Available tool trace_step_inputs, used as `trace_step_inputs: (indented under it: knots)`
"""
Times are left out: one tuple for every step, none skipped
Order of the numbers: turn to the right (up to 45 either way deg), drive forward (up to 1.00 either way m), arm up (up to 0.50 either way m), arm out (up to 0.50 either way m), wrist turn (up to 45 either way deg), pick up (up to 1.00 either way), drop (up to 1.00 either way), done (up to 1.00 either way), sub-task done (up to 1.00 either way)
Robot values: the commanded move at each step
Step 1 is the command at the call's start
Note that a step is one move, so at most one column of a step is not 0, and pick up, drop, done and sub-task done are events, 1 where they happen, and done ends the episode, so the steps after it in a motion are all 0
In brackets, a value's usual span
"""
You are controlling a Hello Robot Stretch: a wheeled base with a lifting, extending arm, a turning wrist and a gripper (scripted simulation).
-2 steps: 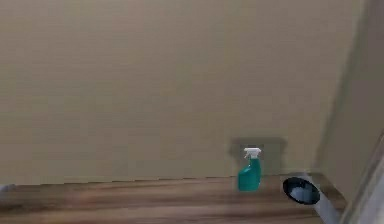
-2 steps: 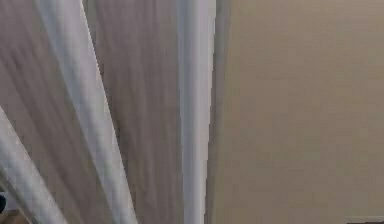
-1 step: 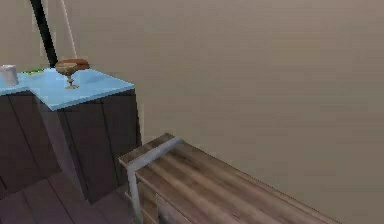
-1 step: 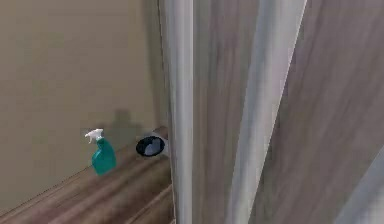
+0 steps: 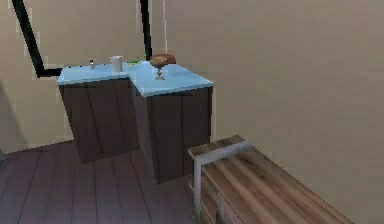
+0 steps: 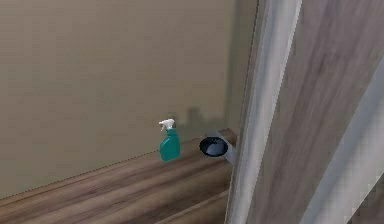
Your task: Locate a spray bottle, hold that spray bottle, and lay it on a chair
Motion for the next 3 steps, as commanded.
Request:
trace_step_inputs:
  knots:
    - [0.0, 0.0, 0.5, 0.0, 0.0, 0.0, 0.0, 0.0, 0.0]
    - [0.0, 0.0, 0.28, 0.0, 0.0, 0.0, 0.0, 0.0, 0.0]
    - [0.0, 0.0, 0.0, 0.5, 0.0, 0.0, 0.0, 0.0, 0.0]
